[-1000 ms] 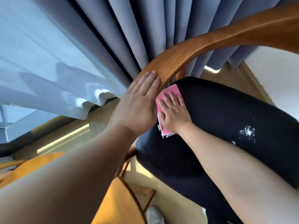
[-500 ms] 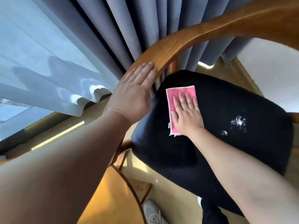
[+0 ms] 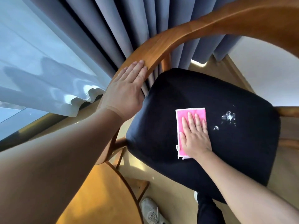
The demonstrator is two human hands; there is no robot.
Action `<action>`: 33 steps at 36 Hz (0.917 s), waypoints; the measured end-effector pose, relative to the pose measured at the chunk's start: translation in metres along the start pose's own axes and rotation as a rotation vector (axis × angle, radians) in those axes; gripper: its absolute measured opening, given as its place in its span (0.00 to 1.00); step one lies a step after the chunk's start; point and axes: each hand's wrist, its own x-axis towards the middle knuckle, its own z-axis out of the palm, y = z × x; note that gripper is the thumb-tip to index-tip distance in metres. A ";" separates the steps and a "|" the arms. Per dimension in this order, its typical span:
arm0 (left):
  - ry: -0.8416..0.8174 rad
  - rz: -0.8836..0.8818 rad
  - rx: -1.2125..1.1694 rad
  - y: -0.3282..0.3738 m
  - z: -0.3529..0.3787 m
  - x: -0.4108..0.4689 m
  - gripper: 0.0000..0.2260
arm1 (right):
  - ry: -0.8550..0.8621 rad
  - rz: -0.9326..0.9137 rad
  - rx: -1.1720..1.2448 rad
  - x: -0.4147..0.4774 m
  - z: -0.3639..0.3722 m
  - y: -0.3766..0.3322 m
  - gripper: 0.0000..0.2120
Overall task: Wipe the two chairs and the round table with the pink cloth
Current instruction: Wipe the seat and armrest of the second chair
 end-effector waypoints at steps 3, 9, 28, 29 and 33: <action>-0.002 0.005 -0.019 0.000 0.000 0.000 0.27 | 0.002 -0.042 -0.003 0.036 -0.018 -0.008 0.32; 0.033 0.015 -0.026 -0.003 0.003 0.001 0.26 | 0.029 -0.101 -0.026 0.120 -0.049 -0.029 0.29; 0.027 0.018 -0.005 -0.002 0.002 -0.001 0.25 | 0.061 0.017 -0.055 0.151 -0.070 0.005 0.30; 0.023 0.015 -0.005 -0.002 0.002 -0.001 0.25 | 0.058 0.054 -0.057 0.147 -0.069 0.010 0.30; 0.034 0.006 -0.008 -0.002 0.002 0.000 0.25 | 0.035 0.134 -0.072 0.141 -0.067 0.022 0.30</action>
